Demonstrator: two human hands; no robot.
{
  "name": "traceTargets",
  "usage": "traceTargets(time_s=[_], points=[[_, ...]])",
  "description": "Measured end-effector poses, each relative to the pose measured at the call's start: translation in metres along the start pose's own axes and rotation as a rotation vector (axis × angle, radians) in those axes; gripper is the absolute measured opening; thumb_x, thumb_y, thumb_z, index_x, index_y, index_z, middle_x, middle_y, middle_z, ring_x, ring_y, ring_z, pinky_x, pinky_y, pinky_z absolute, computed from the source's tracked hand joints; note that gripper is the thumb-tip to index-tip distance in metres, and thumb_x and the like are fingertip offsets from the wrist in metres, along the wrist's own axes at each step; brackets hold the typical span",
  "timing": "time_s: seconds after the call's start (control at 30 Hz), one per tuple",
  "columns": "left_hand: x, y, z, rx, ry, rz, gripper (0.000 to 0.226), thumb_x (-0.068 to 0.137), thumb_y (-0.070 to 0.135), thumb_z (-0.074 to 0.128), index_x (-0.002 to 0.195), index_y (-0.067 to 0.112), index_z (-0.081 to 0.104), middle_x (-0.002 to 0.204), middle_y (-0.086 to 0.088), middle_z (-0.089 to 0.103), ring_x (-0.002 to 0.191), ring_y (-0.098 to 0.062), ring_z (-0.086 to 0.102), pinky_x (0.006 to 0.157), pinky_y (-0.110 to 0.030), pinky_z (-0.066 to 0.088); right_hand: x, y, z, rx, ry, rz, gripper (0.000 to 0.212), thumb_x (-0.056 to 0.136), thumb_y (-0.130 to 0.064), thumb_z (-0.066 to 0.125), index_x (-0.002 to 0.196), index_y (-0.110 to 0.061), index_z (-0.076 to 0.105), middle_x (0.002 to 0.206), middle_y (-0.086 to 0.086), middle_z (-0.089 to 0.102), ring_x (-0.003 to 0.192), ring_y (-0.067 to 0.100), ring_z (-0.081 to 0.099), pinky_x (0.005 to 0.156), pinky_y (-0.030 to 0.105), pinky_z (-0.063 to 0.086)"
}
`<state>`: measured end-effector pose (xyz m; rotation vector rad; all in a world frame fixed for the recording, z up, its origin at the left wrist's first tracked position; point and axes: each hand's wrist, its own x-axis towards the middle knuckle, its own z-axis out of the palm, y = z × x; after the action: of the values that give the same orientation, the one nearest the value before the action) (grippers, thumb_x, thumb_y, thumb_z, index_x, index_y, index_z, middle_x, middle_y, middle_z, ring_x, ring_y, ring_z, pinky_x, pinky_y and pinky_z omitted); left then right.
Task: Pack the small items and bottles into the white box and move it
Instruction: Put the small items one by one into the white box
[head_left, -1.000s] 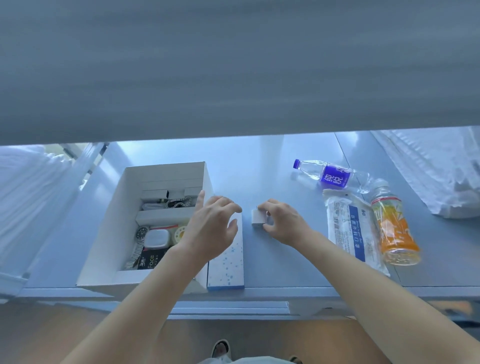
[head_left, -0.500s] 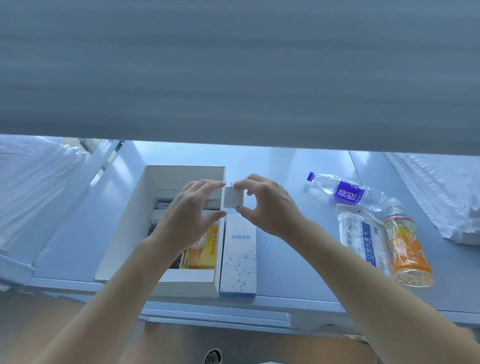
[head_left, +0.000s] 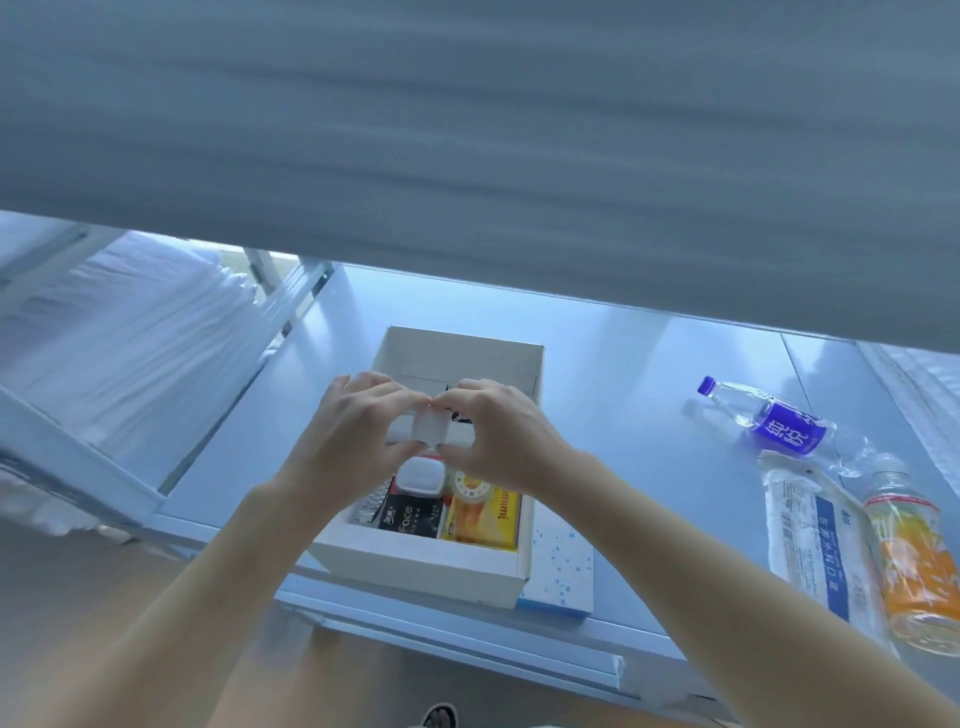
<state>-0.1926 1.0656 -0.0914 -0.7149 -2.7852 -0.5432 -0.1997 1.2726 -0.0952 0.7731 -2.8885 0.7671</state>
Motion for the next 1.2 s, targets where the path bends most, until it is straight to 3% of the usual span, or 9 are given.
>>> traceTargets(time_s=[0.17,0.3,0.53,0.73,0.83,0.97,1.03,1.13,1.2], points=[[-0.017,-0.025,-0.005,-0.009,0.036,-0.034,0.047,0.074,0.020,0.089,0.118,0.020,0.073,0.119,0.009,0.069,0.119,-0.020,0.056,0.104,-0.048,0.043,0.025,-0.010,0.022,-0.085,-0.158,0.011,0.033,0.081,-0.036,0.071,0.113,-0.025,0.068,0.096,-0.007,0.065,0.093,0.020,0.059,0.083,0.041,0.052],[-0.029,-0.036,-0.002,-0.020,0.113,-0.122,0.040,0.084,-0.004,0.068,0.119,0.014,0.071,0.126,-0.002,0.065,0.121,-0.027,0.055,0.104,-0.048,0.046,0.045,-0.013,0.037,-0.154,-0.258,0.021,0.028,0.082,-0.031,0.072,0.108,-0.022,0.068,0.098,-0.004,0.066,0.093,0.023,0.060,0.082,0.040,0.051],[-0.042,-0.038,0.013,-0.064,0.178,-0.323,0.064,0.078,-0.019,0.043,0.133,0.008,0.062,0.137,-0.009,0.056,0.126,-0.032,0.049,0.105,-0.048,0.045,0.071,-0.022,0.068,-0.232,-0.343,0.021,0.023,0.079,-0.031,0.073,0.090,-0.028,0.052,0.075,-0.010,0.047,0.083,0.021,0.048,0.071,0.032,0.029],[-0.040,-0.036,0.020,-0.055,0.178,-0.333,0.067,0.072,-0.019,0.044,0.131,0.008,0.062,0.134,-0.010,0.057,0.120,-0.033,0.051,0.100,-0.048,0.048,0.072,-0.018,0.092,-0.237,-0.363,0.054,0.029,0.078,-0.038,0.081,0.093,-0.022,0.062,0.077,-0.008,0.051,0.082,0.022,0.046,0.074,0.036,0.034],[-0.039,-0.036,0.020,-0.061,0.176,-0.333,0.066,0.073,-0.018,0.043,0.130,0.007,0.062,0.133,-0.010,0.058,0.119,-0.033,0.052,0.100,-0.048,0.048,0.073,-0.017,0.096,-0.253,-0.373,0.054,0.042,0.076,-0.040,0.085,0.107,-0.018,0.066,0.091,-0.002,0.064,0.088,0.025,0.056,0.080,0.039,0.041],[-0.038,-0.036,0.019,-0.056,0.173,-0.327,0.064,0.075,-0.014,0.038,0.130,0.006,0.062,0.131,-0.011,0.059,0.118,-0.033,0.052,0.099,-0.048,0.049,0.072,-0.014,0.099,-0.213,-0.365,0.069,0.047,0.070,-0.045,0.088,0.103,-0.022,0.064,0.080,-0.009,0.054,0.082,0.022,0.050,0.069,0.034,0.034],[-0.037,-0.035,0.019,-0.049,0.169,-0.322,0.063,0.075,-0.010,0.035,0.130,0.006,0.062,0.130,-0.010,0.059,0.118,-0.033,0.053,0.098,-0.048,0.049,0.071,-0.014,0.096,-0.189,-0.375,0.079,0.047,0.067,-0.048,0.089,0.098,-0.023,0.063,0.077,-0.011,0.052,0.082,0.021,0.050,0.065,0.035,0.039],[-0.038,-0.033,0.015,-0.022,0.154,-0.307,0.063,0.074,-0.007,0.035,0.129,0.007,0.062,0.130,-0.009,0.060,0.116,-0.033,0.054,0.097,-0.048,0.050,0.069,-0.013,0.087,-0.183,-0.419,0.085,0.047,0.066,-0.050,0.087,0.100,-0.024,0.067,0.085,-0.007,0.060,0.086,0.021,0.056,0.069,0.034,0.050],[-0.038,-0.031,0.012,0.000,0.142,-0.290,0.064,0.073,-0.013,0.042,0.130,0.008,0.062,0.131,-0.009,0.059,0.116,-0.033,0.054,0.096,-0.048,0.049,0.066,-0.007,0.075,-0.178,-0.424,0.093,0.044,0.071,-0.040,0.084,0.108,-0.022,0.067,0.094,-0.004,0.063,0.091,0.024,0.059,0.069,0.034,0.051]])
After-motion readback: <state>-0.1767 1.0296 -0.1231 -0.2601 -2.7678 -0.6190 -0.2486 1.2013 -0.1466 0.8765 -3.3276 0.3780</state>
